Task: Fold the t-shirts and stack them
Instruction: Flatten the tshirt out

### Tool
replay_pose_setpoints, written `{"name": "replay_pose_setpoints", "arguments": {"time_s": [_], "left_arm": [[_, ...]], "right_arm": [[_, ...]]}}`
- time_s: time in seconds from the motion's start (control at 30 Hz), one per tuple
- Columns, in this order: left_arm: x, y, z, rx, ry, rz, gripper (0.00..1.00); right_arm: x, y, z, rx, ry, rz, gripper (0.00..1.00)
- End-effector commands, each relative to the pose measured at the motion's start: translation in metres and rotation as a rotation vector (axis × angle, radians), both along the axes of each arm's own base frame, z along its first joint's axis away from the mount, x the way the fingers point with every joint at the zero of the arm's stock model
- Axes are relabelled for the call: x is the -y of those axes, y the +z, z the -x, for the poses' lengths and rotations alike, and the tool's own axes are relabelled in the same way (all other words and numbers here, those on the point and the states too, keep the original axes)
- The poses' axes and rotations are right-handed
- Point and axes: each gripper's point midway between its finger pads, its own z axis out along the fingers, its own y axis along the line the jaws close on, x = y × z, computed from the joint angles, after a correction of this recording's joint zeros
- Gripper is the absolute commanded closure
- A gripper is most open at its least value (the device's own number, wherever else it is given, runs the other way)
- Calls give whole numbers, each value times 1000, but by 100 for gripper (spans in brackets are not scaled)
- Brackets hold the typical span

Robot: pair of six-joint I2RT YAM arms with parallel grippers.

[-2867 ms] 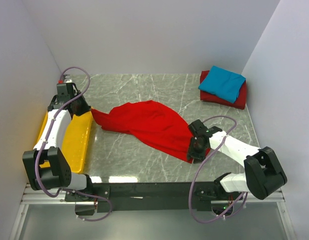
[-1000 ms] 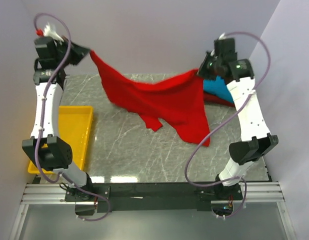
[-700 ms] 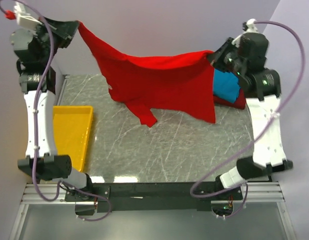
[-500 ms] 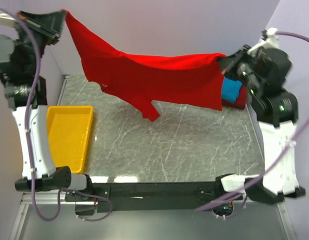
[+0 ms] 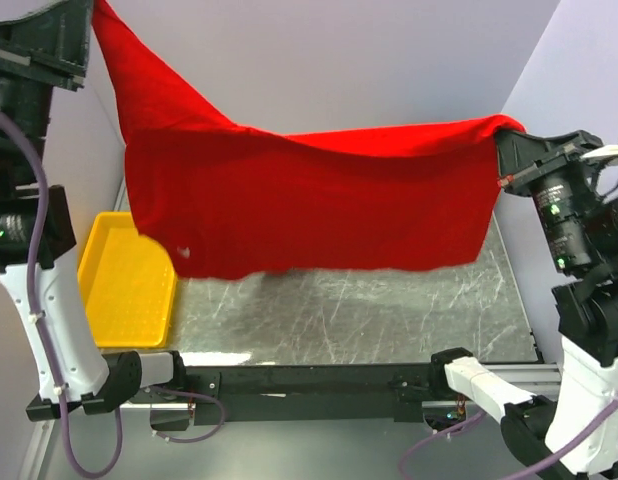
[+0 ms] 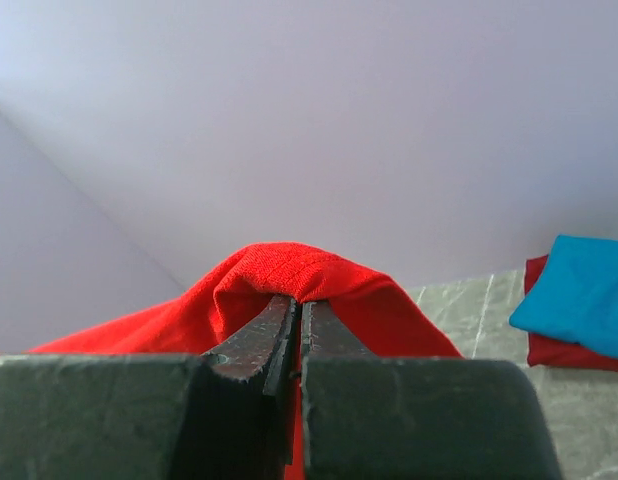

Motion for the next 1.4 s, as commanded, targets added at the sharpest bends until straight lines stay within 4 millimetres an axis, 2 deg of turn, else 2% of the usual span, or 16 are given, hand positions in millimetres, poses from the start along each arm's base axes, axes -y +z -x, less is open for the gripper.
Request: {"name": "replay_pose_setpoints", "arguments": {"time_s": [0.0,0.1,0.13,0.17,0.23,0.3,0.37,0.5,0.6,0.73,0.83,0.9,0.93,1.03,1.27,1.37], "left_arm": [[4,-30,-51,-93,-51,7,99],[8,-64,-98,-187,-51,-5,99],[10,-82,-123,-240,-54,-8,99],[13,-91,-135,-262,-58,-14,99],[20,-116,-169,-326,-81,-30,99],[25,-131,-189,-375,-109,-38,100],[27,-138,-208,-399,-120,-40,100],[25,-127,-218,-370,-112,-31,100],[24,-103,-208,-292,-113,-13,100],[21,-79,-184,-213,-95,-5,100],[15,-44,-135,-90,-50,-6,100],[9,-31,-114,-36,-5,-8,100],[7,-22,-91,1,13,-9,100],[2,-3,-47,84,73,-29,100],[3,16,25,173,137,-102,100],[13,25,55,224,95,-109,99]], "right_arm": [[-3,-27,-46,-83,-38,24,100],[-8,-58,-77,-164,-46,35,100],[-10,-64,-86,-175,-46,37,100],[-13,-82,-102,-219,-46,48,100],[-16,-95,-119,-248,-48,56,100],[-22,-112,-140,-295,-40,68,100],[-27,-124,-158,-333,-32,77,100],[-35,-129,-179,-364,-12,76,100],[-37,-119,-181,-345,-3,64,100],[-34,-95,-169,-290,-6,65,100],[-28,-74,-151,-238,-18,66,100],[-24,-60,-134,-197,-19,60,100],[-23,-56,-128,-182,-19,59,100],[-15,-39,-100,-120,-29,54,100],[6,-11,-30,4,-65,35,100],[13,-1,-5,47,-73,27,100]]}}
